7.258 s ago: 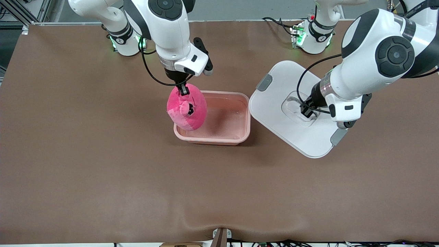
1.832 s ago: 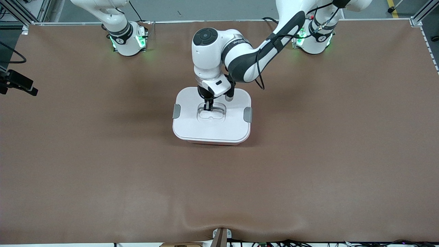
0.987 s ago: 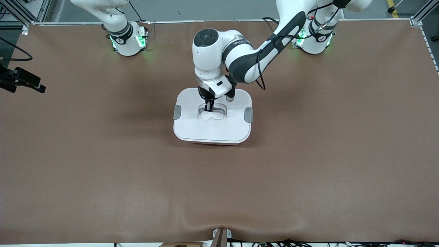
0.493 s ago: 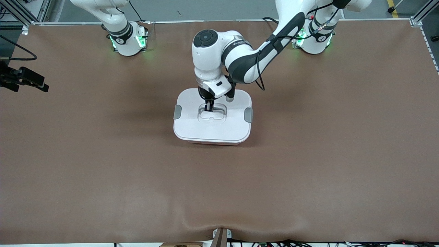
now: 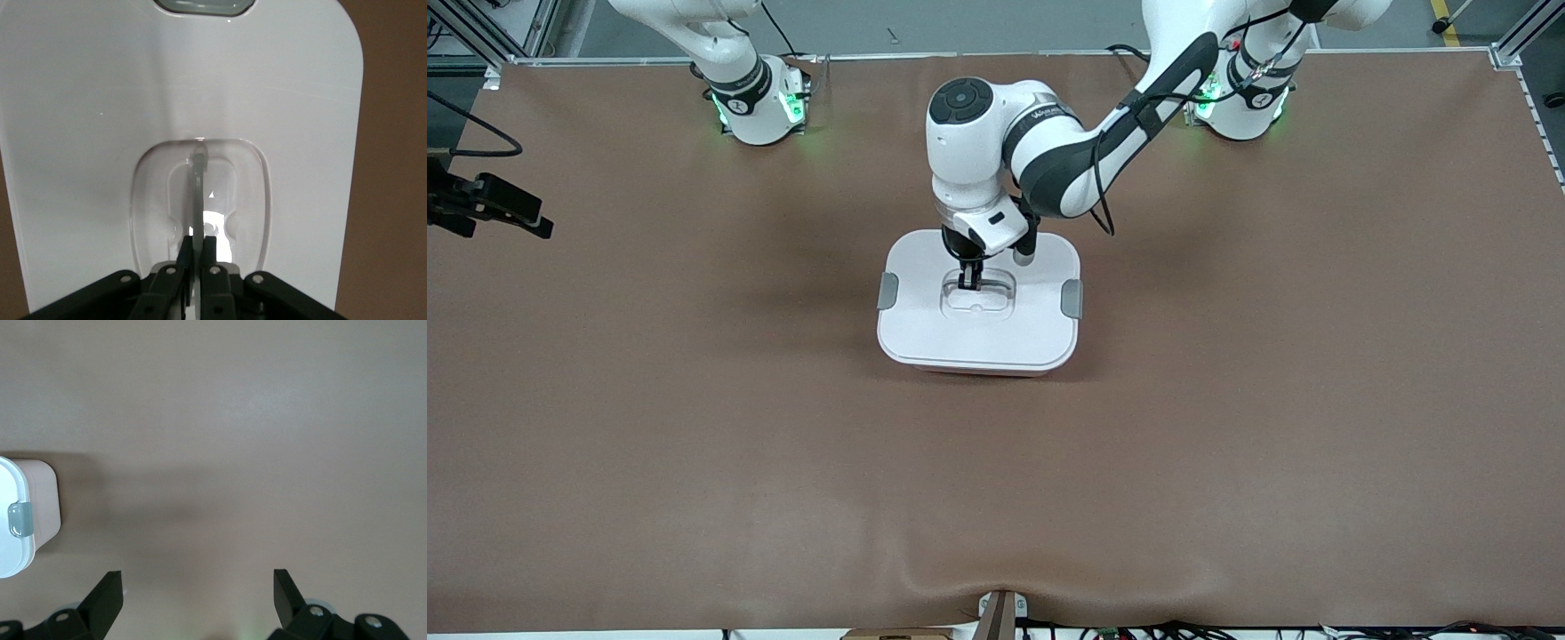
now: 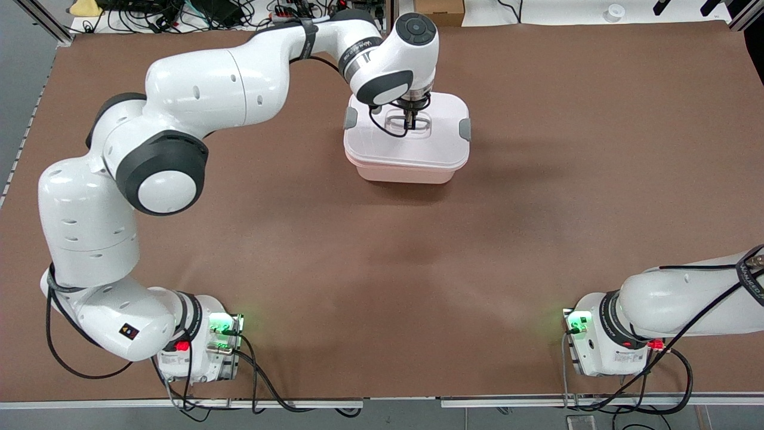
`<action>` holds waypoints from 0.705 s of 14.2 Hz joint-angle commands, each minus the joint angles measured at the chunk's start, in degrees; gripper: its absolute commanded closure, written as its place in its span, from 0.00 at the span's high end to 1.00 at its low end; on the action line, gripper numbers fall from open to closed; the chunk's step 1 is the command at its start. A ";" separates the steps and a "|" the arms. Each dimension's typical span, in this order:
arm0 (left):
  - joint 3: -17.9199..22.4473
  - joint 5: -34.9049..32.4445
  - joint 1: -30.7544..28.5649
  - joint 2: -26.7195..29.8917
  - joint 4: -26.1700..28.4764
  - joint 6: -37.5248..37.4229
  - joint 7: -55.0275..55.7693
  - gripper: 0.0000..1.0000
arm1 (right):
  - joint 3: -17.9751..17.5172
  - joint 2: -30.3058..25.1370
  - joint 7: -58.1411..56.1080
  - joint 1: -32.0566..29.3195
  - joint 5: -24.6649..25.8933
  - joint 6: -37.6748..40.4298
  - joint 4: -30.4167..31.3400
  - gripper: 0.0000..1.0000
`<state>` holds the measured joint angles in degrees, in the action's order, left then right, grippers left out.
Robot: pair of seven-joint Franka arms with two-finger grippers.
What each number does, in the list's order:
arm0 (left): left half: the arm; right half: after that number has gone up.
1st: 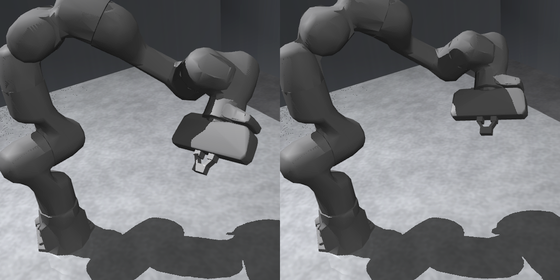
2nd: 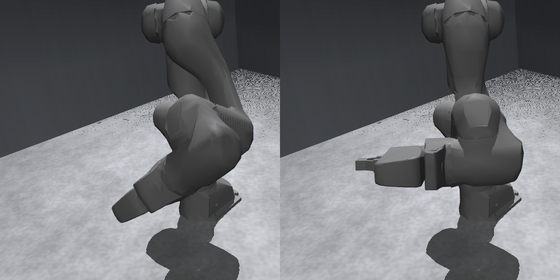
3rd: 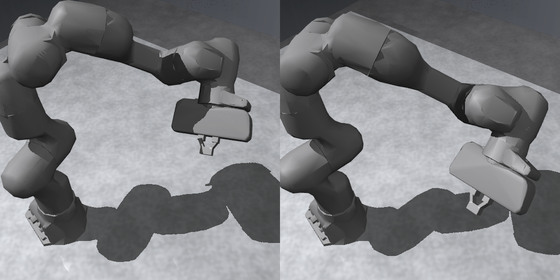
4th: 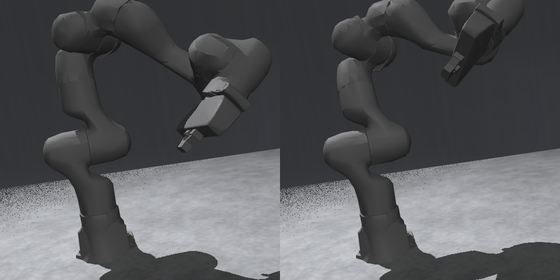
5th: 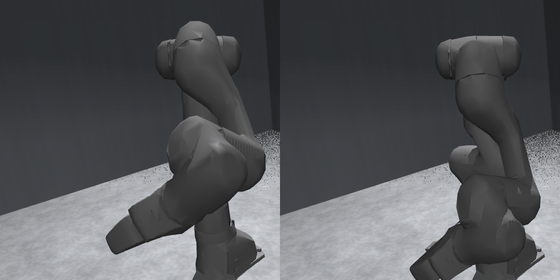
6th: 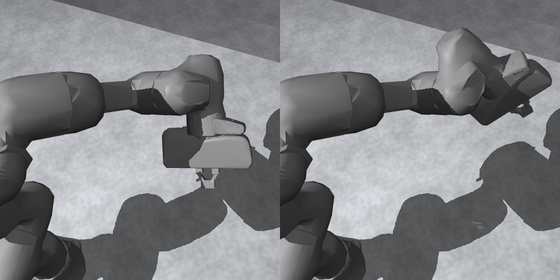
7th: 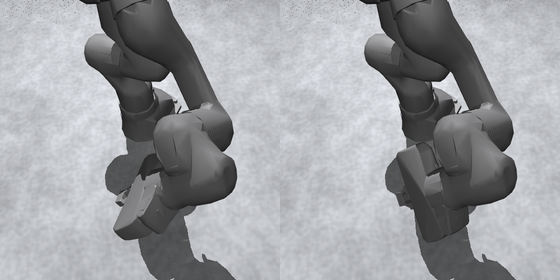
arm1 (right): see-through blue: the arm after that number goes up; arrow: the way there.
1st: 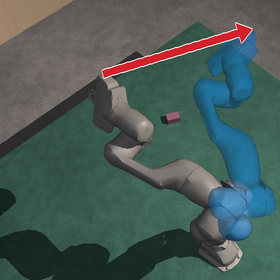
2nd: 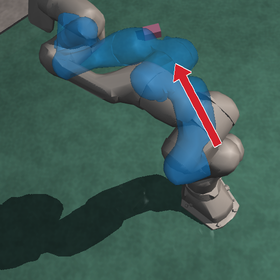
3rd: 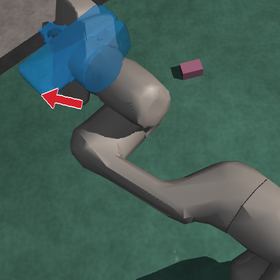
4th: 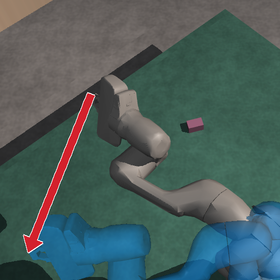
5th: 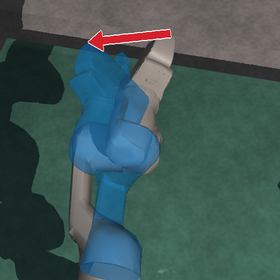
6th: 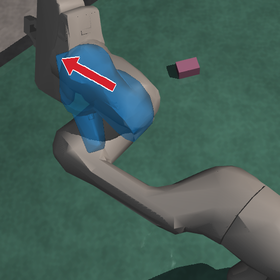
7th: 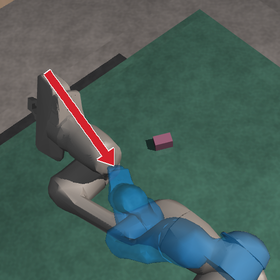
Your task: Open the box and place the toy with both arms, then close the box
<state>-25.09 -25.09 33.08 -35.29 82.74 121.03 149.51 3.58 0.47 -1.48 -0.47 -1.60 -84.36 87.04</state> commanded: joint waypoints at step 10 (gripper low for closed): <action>0.04 -1.01 -0.82 0.66 -1.00 -1.41 0.08 1.00 | 0.02 -0.99 0.86 0.29 0.29 0.16 0.77 1.00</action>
<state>-25.00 -25.09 32.42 -35.29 82.28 120.95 149.57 3.60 0.47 -1.48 -0.47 -1.59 -84.46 87.04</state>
